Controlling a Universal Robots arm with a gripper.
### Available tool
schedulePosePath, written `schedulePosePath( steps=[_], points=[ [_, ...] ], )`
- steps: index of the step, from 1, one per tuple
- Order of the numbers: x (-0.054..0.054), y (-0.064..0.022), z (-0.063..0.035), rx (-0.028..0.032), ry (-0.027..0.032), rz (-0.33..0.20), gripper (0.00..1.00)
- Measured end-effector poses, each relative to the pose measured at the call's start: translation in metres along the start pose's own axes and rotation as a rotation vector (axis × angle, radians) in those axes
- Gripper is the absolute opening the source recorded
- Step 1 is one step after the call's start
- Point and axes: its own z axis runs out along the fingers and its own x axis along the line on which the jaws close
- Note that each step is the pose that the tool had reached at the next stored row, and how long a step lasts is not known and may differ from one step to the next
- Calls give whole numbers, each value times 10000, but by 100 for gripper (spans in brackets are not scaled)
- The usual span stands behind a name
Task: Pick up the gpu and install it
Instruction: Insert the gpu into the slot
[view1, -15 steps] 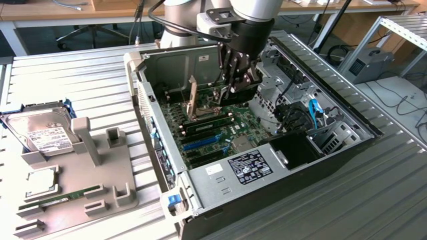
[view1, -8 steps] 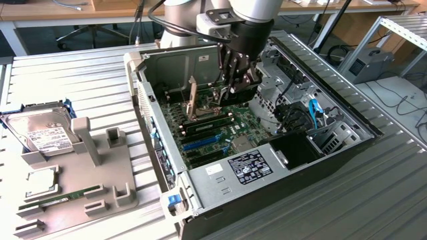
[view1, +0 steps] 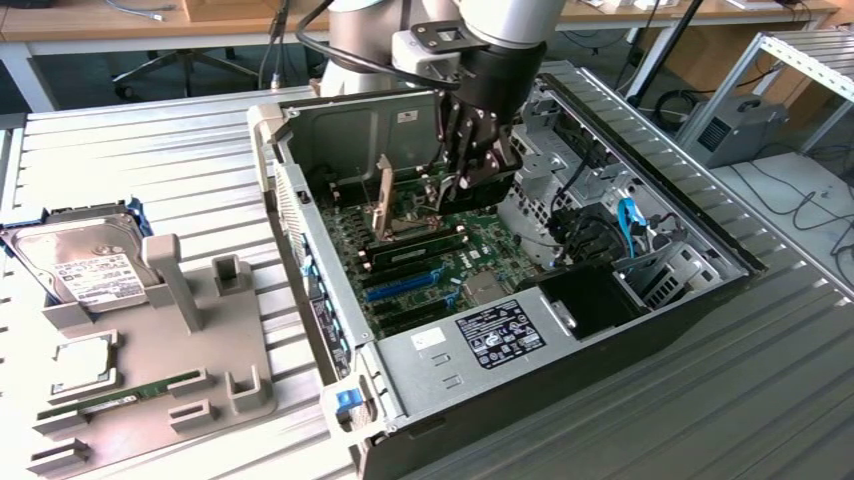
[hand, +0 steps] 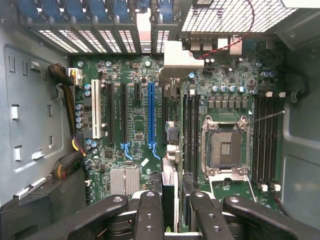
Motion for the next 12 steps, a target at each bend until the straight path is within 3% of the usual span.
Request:
schedulePosePath(
  steps=[12],
  points=[
    [1, 2, 16, 0, 0, 0, 26]
  ],
)
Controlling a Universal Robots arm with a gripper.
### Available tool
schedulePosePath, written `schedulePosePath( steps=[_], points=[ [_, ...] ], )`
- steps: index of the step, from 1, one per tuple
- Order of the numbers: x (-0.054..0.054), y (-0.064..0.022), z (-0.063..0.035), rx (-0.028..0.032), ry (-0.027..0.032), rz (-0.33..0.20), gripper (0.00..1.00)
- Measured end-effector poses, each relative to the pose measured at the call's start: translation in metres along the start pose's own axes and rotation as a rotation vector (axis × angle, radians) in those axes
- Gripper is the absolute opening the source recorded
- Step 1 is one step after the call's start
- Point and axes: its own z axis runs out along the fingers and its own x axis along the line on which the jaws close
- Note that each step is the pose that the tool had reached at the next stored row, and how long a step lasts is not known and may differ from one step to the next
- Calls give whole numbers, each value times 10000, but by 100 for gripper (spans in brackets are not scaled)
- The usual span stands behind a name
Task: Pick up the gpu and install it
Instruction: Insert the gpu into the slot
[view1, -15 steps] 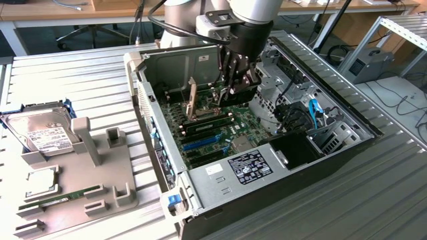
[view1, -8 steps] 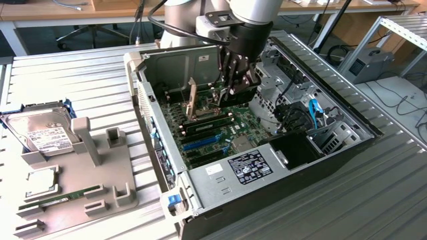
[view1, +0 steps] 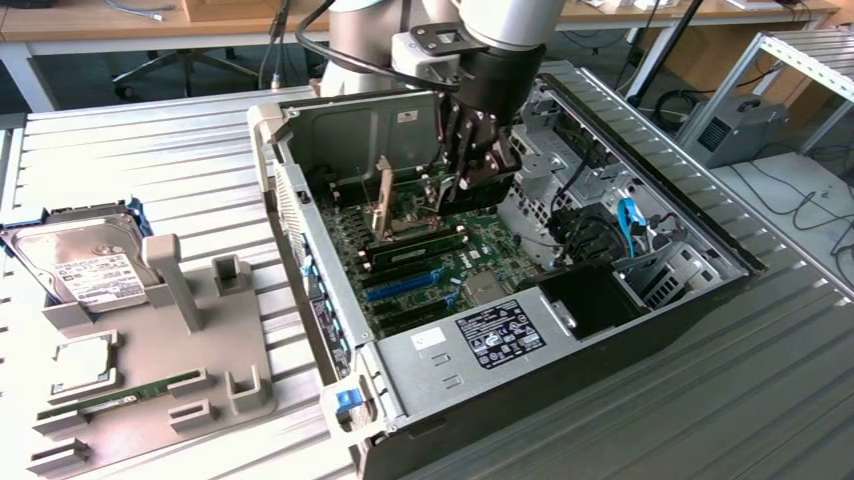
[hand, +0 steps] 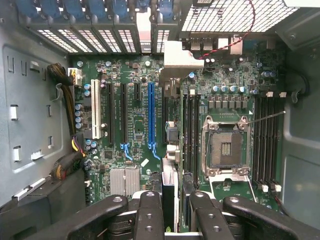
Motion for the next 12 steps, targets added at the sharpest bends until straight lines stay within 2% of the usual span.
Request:
schedulePosePath(
  steps=[2, 3, 4, 6, 12],
  points=[
    [34, 6, 9, 0, 0, 0, 26],
    [77, 6, 29, 7, -2, 327, 26],
    [167, 14, 37, 7, -3, 337, 26],
    [255, 26, 61, 8, -3, 337, 26],
    [376, 68, 149, 8, -2, 337, 26]
  ],
)
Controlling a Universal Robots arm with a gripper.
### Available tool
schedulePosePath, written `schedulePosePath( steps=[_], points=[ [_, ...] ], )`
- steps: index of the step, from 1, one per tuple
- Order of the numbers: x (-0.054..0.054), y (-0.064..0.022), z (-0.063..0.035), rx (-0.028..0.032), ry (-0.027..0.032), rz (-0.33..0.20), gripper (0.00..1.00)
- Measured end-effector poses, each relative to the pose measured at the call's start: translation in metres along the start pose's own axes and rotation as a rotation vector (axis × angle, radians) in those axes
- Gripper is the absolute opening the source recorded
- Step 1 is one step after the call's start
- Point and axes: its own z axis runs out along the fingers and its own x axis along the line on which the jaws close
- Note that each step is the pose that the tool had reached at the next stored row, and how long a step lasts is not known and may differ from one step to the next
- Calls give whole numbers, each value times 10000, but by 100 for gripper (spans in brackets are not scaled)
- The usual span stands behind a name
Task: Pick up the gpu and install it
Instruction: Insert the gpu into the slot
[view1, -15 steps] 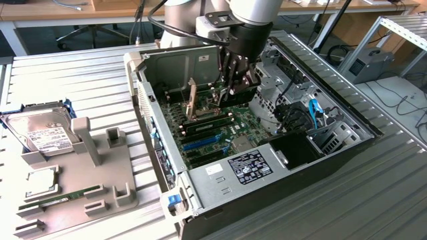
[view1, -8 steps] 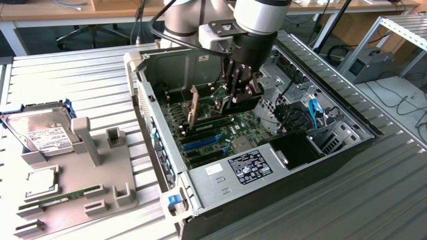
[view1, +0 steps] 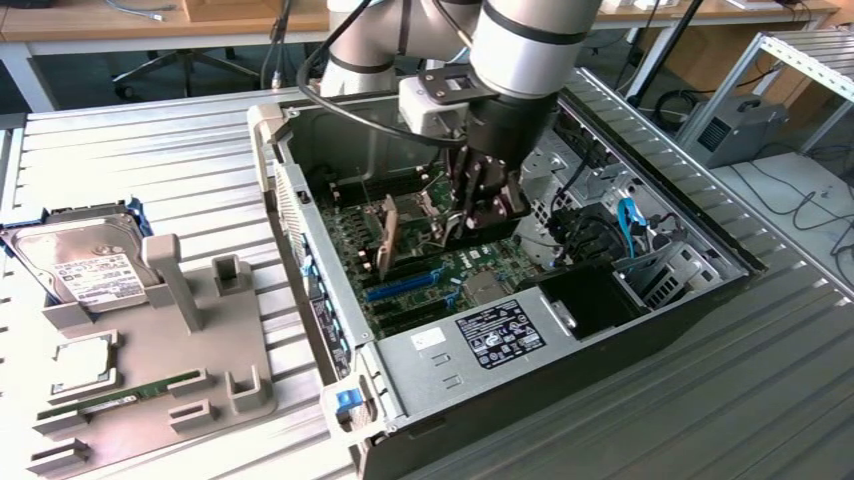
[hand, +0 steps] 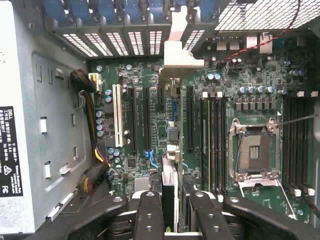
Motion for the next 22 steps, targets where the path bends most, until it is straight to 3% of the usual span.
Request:
schedulePosePath(
  steps=[18, 20, 22],
  points=[
    [35, 66, 57, 0, -5, 1, 26],
    [35, 71, 61, -2, -64, -2, 26],
    [35, 75, 66, -6, -182, 0, 26]
  ],
)
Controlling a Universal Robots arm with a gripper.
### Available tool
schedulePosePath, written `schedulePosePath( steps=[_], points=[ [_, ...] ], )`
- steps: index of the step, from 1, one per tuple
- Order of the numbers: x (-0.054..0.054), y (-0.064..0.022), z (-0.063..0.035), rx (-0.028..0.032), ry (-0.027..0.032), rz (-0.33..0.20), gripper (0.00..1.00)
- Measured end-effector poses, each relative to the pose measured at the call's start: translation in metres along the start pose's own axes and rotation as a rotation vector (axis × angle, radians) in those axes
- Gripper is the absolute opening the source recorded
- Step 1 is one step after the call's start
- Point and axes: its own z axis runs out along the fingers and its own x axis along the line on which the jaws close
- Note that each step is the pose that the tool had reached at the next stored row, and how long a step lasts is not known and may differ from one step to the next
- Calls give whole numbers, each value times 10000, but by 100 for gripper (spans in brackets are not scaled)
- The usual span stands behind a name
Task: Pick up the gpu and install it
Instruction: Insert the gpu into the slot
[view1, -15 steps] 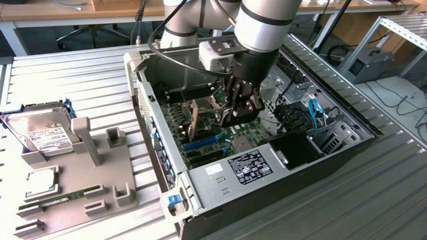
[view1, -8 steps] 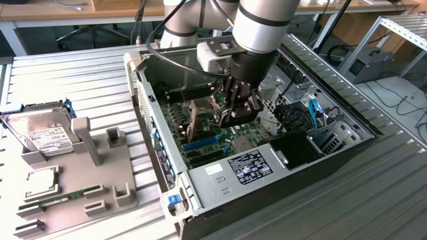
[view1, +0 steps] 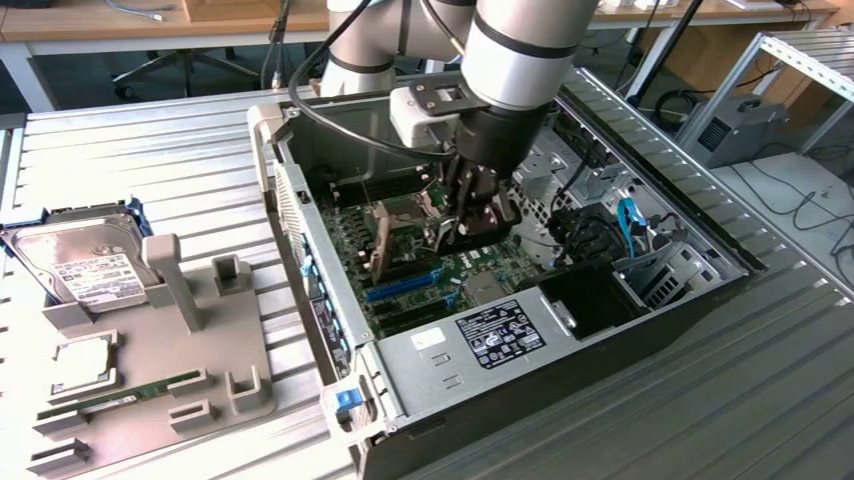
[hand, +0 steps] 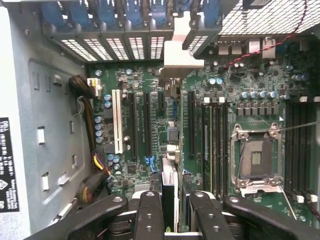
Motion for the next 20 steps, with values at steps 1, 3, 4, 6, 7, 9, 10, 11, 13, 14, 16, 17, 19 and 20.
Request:
schedulePosePath(
  steps=[1, 3, 4, 6, 7, 9, 10, 11, 13, 14, 16, 17, 19, 20],
  points=[
    [0, 2, 6, -4, -124, -1, 26],
    [4, 3, 15, -4, -148, 0, 26],
    [5, 3, 18, -5, -149, -1, 26],
    [8, 4, 24, -5, -148, -1, 26],
    [10, 5, 28, -5, -148, -2, 26],
    [13, 7, 35, -5, -149, -1, 26],
    [15, 8, 38, -5, -148, -1, 26],
    [16, 9, 42, -5, -148, -1, 26],
    [20, 11, 50, -5, -148, -1, 26],
    [22, 13, 55, -5, -148, -1, 26],
    [26, 15, 64, -5, -149, -2, 26],
    [28, 16, 69, -5, -148, -1, 26],
    [30, 18, 75, -5, -148, -1, 26],
    [31, 18, 78, -5, -148, -1, 26]
  ],
)
